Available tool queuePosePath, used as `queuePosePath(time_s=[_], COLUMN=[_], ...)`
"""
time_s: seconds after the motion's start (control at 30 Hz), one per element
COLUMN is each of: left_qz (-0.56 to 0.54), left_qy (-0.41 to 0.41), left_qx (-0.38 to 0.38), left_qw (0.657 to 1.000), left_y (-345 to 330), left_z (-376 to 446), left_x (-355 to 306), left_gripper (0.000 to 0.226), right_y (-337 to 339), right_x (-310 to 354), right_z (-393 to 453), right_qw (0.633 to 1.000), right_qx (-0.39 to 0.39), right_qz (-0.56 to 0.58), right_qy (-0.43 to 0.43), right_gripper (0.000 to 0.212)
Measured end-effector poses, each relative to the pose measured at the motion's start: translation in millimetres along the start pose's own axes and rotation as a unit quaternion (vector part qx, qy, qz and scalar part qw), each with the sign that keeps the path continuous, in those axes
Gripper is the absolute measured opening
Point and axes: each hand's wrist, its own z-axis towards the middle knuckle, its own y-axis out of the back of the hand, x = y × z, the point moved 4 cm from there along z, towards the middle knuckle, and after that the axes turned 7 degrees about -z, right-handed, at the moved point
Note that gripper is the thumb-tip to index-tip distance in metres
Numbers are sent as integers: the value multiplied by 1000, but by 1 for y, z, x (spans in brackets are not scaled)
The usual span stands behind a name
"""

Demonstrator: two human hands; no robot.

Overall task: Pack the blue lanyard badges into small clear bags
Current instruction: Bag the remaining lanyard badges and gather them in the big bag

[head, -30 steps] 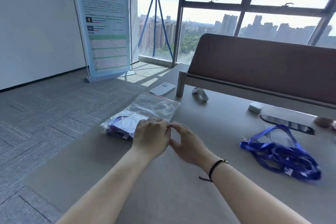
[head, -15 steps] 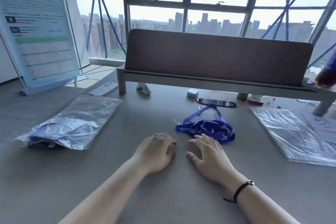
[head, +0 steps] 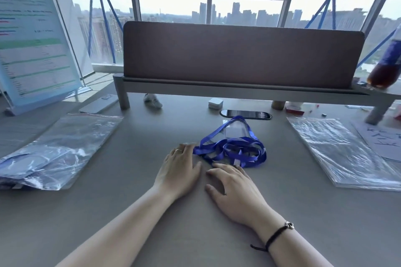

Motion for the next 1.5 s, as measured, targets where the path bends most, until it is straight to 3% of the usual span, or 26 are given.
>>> queuePosePath(time_s=[0.13, 0.37, 0.6, 0.73, 0.87, 0.93, 1.03, 1.1, 1.2, 1.27, 1.37, 1.47, 1.5], left_qz=[-37, -277, -562, -708, -766, -769, -763, -758, -759, -764, -775, -759, -744], left_qy=[-10, 39, 25, -4, -14, -5, 20, 27, 39, 49, 80, 139, 169], left_qx=[-58, -121, -106, -55, 4, 29, 87, 135, 166, 155, 97, 7, -28], left_qw=[998, 953, 820, 705, 642, 639, 640, 638, 628, 624, 620, 636, 646], left_y=[3, 26, 52, 75, 90, 91, 84, 77, 67, 64, 64, 67, 66], left_z=[8, -6, -15, -16, -24, -31, -44, -52, -55, -53, -46, -40, -38], left_x=[5, 8, -15, -29, -43, -46, -43, -41, -36, -31, -17, 1, 10], left_gripper=[13, 16, 9, 36, 36, 37, 39, 36, 35, 36, 40, 15, 23], right_y=[2, 3, 2, 2, 9, 16, 26, 28, 20, 16, 17, 23, 26], right_x=[0, 0, -7, -11, -19, -21, -18, -14, -11, -15, -27, -40, -42], right_z=[-1, 2, 4, 3, 3, 2, -3, -5, -5, -4, -6, -6, -7], right_qw=[1000, 1000, 997, 996, 987, 974, 959, 961, 979, 982, 967, 943, 935], right_qx=[4, 14, 14, -5, -70, -134, -204, -196, -112, -90, -120, -165, -179], right_qz=[12, 6, -26, 7, 79, 108, 114, 128, 104, 84, 117, 181, 204], right_qy=[3, -19, -65, -87, -122, -149, -162, -150, -131, -144, -192, -224, -229], right_gripper=[48, 73, 79, 75, 50, 40, 51, 47, 39, 34, 22, 9, 7])
